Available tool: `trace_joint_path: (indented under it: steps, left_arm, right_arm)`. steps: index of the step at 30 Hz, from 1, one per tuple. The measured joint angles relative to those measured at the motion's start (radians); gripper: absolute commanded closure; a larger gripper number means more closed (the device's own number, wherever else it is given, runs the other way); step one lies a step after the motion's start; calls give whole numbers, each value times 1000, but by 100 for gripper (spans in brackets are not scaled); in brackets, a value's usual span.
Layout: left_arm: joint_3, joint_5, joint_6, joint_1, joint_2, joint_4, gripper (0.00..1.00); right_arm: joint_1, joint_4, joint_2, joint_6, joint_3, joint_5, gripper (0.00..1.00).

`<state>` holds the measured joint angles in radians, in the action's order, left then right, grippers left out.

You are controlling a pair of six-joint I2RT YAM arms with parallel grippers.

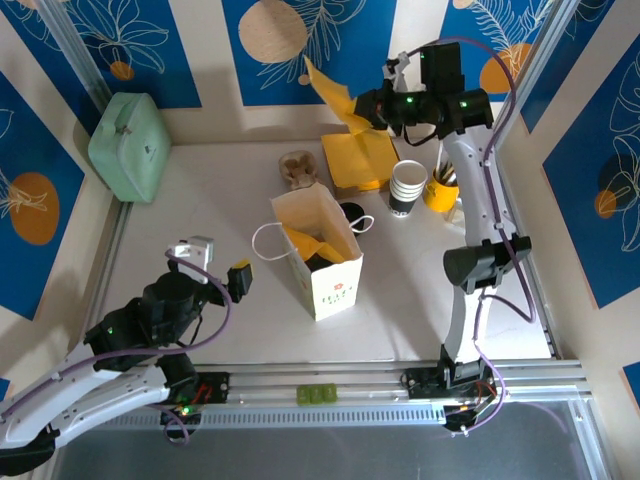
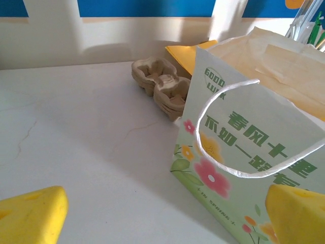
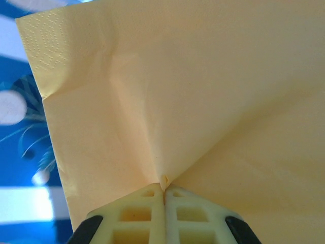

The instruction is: Pack the takeout coffee

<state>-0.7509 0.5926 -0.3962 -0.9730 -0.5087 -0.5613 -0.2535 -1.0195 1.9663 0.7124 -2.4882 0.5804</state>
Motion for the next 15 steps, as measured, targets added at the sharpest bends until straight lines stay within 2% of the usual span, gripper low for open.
trace_joint_path:
  steps: [7, 15]
  left_arm:
    - [0, -21, 0, 0, -12, 4, 1]
    - [0, -36, -6, 0, -45, 55, 1]
  right_arm:
    - [-130, 129, -279, 74, 312, 116, 100]
    - [-296, 267, -518, 131, 590, 29, 100]
